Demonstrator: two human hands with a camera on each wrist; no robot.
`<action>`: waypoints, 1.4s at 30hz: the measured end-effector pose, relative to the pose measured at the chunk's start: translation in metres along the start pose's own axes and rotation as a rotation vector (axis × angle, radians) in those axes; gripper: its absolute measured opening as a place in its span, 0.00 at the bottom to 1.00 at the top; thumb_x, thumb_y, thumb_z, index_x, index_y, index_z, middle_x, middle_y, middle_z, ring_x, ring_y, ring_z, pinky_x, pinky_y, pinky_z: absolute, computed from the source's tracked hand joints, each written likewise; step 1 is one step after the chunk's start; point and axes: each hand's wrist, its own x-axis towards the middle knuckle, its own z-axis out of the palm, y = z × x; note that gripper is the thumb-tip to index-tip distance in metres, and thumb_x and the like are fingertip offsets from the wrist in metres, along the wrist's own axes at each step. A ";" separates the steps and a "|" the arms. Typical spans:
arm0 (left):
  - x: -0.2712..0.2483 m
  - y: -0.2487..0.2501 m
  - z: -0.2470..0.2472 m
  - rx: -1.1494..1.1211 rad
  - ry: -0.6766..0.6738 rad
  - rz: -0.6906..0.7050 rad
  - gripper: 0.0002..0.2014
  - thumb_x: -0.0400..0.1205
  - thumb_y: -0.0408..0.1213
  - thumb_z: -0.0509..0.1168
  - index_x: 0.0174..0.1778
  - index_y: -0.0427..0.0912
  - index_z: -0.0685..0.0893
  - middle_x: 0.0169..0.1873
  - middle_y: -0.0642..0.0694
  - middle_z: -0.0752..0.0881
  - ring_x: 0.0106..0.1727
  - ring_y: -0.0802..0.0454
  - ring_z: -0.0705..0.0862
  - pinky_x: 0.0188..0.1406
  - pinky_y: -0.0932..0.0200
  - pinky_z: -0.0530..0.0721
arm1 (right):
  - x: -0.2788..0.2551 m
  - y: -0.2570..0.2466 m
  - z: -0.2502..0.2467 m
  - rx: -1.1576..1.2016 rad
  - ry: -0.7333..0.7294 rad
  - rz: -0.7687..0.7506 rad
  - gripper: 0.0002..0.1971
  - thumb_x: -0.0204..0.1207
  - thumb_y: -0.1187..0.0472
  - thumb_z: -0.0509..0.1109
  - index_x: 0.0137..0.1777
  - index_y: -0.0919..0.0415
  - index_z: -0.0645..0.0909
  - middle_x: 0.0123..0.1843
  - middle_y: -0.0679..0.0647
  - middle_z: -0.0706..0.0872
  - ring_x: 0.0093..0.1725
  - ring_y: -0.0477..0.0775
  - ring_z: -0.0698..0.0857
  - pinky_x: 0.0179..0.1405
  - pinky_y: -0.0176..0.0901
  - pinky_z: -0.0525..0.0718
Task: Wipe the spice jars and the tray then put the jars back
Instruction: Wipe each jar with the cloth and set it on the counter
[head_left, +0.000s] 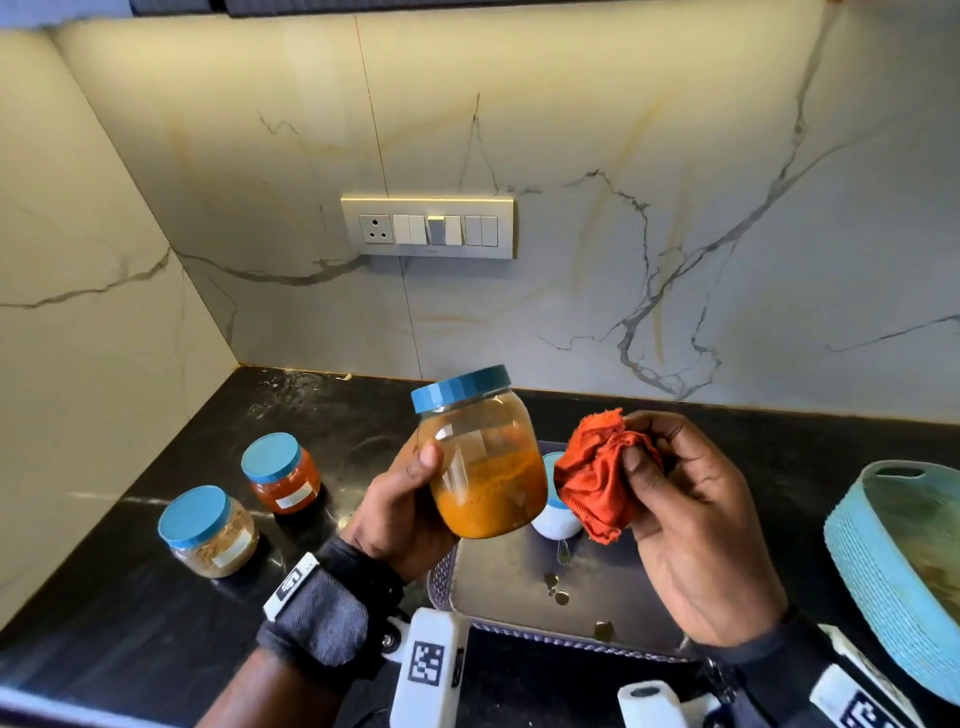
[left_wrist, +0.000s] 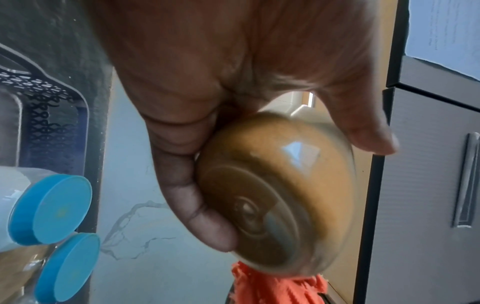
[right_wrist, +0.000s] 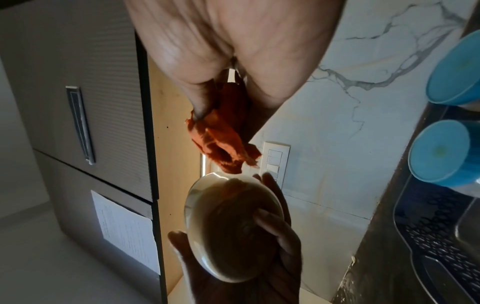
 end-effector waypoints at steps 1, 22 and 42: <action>-0.001 0.001 0.003 0.020 0.011 0.012 0.55 0.52 0.57 0.90 0.74 0.43 0.77 0.65 0.36 0.89 0.64 0.35 0.89 0.54 0.37 0.91 | -0.003 0.000 0.000 0.026 -0.006 0.018 0.27 0.58 0.42 0.88 0.53 0.55 0.89 0.55 0.61 0.90 0.57 0.58 0.88 0.54 0.48 0.90; -0.003 -0.045 0.032 0.005 0.095 -0.116 0.40 0.68 0.53 0.85 0.73 0.38 0.85 0.71 0.27 0.83 0.72 0.25 0.82 0.66 0.24 0.82 | 0.000 -0.010 -0.001 -0.539 0.050 -0.210 0.10 0.80 0.69 0.72 0.51 0.51 0.85 0.51 0.48 0.91 0.53 0.48 0.89 0.54 0.41 0.87; -0.021 -0.022 0.020 0.096 -0.004 0.100 0.49 0.67 0.51 0.86 0.77 0.26 0.73 0.68 0.21 0.81 0.66 0.29 0.83 0.67 0.26 0.81 | -0.032 -0.010 0.013 -0.949 -0.189 -0.450 0.22 0.70 0.67 0.75 0.66 0.58 0.82 0.65 0.51 0.83 0.68 0.55 0.83 0.67 0.59 0.82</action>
